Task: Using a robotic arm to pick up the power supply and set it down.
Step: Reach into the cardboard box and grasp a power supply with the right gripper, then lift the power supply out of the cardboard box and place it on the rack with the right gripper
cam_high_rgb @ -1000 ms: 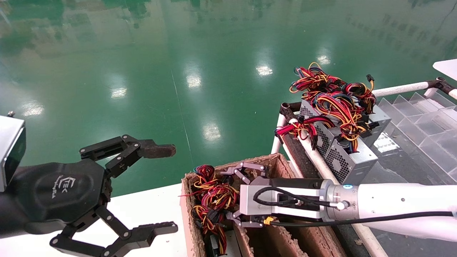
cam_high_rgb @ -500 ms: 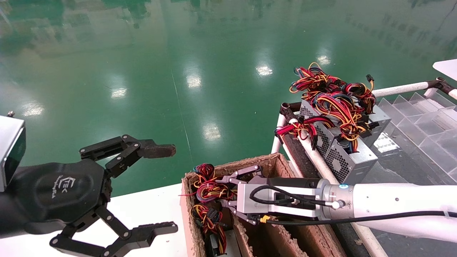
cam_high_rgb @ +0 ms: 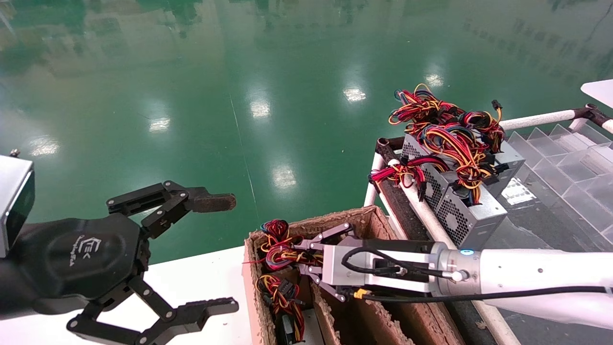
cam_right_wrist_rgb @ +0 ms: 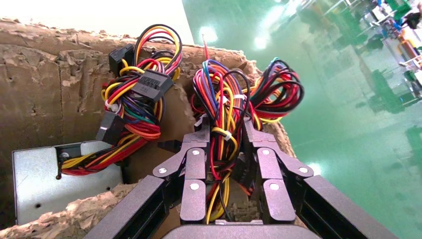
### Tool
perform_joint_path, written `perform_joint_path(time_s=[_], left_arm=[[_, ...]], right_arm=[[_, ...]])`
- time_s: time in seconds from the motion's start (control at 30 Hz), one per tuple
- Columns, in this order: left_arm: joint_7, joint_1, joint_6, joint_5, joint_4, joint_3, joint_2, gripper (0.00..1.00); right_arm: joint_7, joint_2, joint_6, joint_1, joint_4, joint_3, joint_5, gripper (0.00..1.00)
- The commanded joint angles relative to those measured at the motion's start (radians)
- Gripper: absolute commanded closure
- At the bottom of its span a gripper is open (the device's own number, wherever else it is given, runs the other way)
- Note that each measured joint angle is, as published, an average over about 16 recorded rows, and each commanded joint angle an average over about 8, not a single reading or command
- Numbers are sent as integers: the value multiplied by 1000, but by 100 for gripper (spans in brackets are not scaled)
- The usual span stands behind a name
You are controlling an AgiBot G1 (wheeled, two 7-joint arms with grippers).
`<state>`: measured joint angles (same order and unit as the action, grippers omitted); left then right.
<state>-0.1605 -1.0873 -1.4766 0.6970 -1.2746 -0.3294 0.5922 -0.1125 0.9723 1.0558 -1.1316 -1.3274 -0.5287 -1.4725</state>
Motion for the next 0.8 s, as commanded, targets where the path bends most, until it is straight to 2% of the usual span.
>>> perform_joint_path(time_s=[0.03,0.4,0.8], left_arm=[[0,0,0,0,0,0,0,0],[0,0,0,0,0,0,0,0],[0,0,0,0,0,-1,0,0]], right_arm=[[-2,-5,-1,5,-4,6,11,100],[-64,-85,11,24,-20,137,211,100],[-96,-221,75,22,-22,336,487,100]])
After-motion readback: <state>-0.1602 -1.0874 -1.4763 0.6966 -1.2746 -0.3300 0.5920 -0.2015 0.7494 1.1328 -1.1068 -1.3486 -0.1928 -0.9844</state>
